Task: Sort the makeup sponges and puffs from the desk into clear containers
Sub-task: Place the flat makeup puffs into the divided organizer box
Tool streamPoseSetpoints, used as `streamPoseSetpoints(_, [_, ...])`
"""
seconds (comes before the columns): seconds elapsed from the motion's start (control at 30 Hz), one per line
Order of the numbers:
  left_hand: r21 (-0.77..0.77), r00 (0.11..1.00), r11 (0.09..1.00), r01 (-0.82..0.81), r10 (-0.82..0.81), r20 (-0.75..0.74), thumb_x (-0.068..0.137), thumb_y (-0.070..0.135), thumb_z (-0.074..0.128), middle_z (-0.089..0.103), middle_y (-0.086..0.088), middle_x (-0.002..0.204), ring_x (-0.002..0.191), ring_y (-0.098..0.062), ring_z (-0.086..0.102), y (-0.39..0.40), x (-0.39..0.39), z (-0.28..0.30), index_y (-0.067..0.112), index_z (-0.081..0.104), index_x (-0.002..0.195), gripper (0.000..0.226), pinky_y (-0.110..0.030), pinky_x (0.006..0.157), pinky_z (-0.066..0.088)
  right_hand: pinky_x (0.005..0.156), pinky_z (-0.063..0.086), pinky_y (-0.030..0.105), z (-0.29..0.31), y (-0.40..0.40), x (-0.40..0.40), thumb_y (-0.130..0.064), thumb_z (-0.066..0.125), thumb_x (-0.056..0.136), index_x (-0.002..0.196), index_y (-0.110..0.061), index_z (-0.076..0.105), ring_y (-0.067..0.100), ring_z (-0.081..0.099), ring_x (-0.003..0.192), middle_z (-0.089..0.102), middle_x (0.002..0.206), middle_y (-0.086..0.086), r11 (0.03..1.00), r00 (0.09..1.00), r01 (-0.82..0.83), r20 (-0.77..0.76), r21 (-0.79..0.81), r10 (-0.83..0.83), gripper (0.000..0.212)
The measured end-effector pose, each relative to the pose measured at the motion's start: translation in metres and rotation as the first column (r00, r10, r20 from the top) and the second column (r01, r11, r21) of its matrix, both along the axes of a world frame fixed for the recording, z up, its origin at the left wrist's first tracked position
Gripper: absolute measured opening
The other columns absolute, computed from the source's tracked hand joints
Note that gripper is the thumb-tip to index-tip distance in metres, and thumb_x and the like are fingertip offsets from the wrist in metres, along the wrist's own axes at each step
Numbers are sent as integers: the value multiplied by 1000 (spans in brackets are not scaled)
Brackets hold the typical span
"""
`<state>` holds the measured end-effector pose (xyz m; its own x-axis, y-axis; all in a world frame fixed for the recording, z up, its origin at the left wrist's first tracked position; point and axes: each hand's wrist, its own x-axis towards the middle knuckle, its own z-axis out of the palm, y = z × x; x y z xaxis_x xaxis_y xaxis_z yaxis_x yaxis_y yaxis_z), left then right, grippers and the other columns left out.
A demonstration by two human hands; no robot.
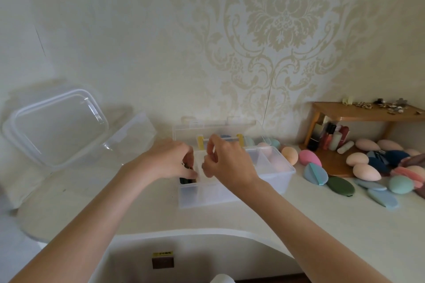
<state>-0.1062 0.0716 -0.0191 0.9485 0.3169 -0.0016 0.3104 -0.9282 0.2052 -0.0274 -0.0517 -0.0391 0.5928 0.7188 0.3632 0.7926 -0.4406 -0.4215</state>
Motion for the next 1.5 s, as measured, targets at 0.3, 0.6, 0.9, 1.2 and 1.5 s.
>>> streamPoseSetpoints(0.3, [-21, 996, 999, 27, -25, 83, 86, 25, 59, 61, 2, 100, 99, -16, 57, 1, 0, 3, 16, 63, 101, 18, -27, 82, 44, 86, 52, 41, -9, 1, 4, -6, 41, 92, 109, -8, 58, 29, 63, 96, 68, 104, 15, 986, 990, -125, -84, -109, 116, 24])
streamPoseSetpoints(0.6, [-125, 981, 980, 156, -139, 136, 87, 22, 58, 64, 8, 99, 97, -9, 58, -16, 17, 9, 20, 65, 94, 10, -21, 79, 42, 78, 46, 23, 29, -29, 30, 0, 42, 89, 95, -7, 68, 14, 60, 83, 73, 95, 5, 998, 996, -50, -70, 44, 53, 27])
streamPoseSetpoints(0.9, [-65, 970, 992, 113, -124, -211, 82, 26, 66, 72, 2, 91, 74, -11, 55, -19, 47, 5, 14, 71, 93, 17, -17, 58, 38, 81, 46, 30, 16, -120, 125, -13, 44, 95, 97, -5, 60, 27, 60, 90, 56, 91, 10, 730, 858, 470, 66, -497, -509, 19])
streamPoseSetpoints(1.2, [-6, 972, 994, 112, -111, -208, 87, 13, 57, 70, 2, 95, 67, -4, 54, -21, 46, 6, 13, 71, 98, 18, -15, 59, 38, 83, 39, 37, -15, -128, 122, -16, 47, 90, 119, -15, 42, 37, 49, 112, 49, 122, 16, 741, 856, 430, -28, -516, -517, 29])
streamPoseSetpoints(1.5, [-25, 984, 992, 121, -124, -127, 83, -2, 41, 69, 4, 108, 103, -17, 60, -16, 17, 12, 24, 74, 89, 43, -35, 95, 48, 74, 42, 28, -11, -127, 116, -10, 60, 85, 107, -13, 55, 24, 54, 88, 58, 98, 7, 786, 848, 458, -61, -415, -527, 22])
